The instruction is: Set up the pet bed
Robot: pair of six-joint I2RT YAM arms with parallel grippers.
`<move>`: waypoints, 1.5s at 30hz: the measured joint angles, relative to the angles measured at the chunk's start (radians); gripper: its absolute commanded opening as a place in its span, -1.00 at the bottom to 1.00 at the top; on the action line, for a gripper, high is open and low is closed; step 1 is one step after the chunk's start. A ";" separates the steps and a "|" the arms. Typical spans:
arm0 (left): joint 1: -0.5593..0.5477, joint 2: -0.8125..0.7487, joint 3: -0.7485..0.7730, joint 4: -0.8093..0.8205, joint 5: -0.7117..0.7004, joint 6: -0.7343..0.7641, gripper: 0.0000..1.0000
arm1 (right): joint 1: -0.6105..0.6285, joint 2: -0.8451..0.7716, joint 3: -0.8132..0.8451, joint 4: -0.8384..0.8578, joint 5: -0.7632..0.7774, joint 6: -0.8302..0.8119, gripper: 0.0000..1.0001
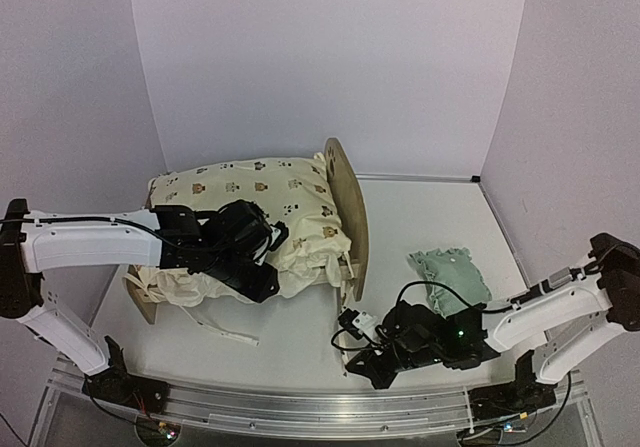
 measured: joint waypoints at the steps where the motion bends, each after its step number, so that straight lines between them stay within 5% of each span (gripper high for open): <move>1: 0.000 0.000 -0.005 0.001 -0.002 -0.001 -0.40 | 0.001 -0.023 0.006 -0.022 -0.007 0.000 -1.00; 9: -0.003 0.040 -0.022 0.028 -0.129 -0.007 -0.43 | 0.001 -0.095 0.096 -0.200 -0.085 -0.004 -0.99; 14: -0.007 0.082 -0.022 0.025 -0.143 -0.017 -0.31 | 0.004 -0.173 0.096 -0.310 -0.043 0.005 0.17; 18: -0.007 0.085 -0.019 0.019 -0.126 -0.016 -0.24 | 0.006 -0.210 0.092 -0.399 0.058 0.023 0.41; 33: -0.112 0.161 0.071 -0.002 -0.005 -0.026 -0.23 | -0.025 -0.091 0.187 -0.475 0.391 0.002 0.19; 45: -0.232 0.409 0.252 0.019 0.102 -0.018 -0.24 | -0.195 -0.127 0.057 -0.375 0.261 0.082 0.07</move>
